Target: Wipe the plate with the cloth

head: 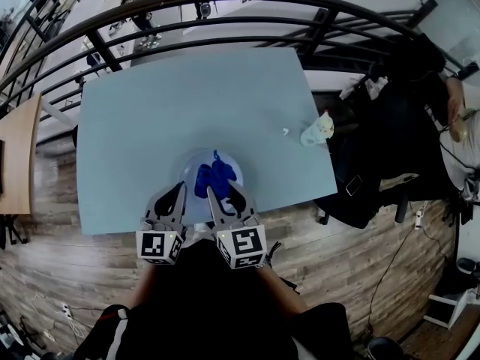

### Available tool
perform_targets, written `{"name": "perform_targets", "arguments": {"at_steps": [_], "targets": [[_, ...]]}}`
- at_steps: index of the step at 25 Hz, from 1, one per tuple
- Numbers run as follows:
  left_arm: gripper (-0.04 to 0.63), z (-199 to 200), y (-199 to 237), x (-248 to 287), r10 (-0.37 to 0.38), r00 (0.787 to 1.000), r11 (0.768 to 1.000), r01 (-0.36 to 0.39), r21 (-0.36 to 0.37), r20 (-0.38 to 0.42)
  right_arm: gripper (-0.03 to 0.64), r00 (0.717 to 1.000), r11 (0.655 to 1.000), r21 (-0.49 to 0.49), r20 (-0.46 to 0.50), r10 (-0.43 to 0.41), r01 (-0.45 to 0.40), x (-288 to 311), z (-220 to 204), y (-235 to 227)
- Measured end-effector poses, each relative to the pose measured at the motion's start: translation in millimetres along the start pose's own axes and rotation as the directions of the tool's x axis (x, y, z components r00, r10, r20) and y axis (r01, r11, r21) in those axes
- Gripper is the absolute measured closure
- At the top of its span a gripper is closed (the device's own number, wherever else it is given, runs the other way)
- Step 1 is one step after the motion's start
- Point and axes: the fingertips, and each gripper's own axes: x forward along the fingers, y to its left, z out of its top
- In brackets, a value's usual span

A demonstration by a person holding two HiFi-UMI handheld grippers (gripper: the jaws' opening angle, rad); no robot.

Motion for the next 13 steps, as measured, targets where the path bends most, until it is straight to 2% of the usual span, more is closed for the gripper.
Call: {"name": "perform_targets", "arguments": {"at_steps": [13], "targets": [[0.595, 0.3, -1.8, 6.8, 0.008, 1.0, 1.0, -0.008, -0.008, 0.014, 0.499, 1.0, 1.0, -0.011, -0.011, 0.011, -0.011, 0.3, -2.1, -3.3]]}}
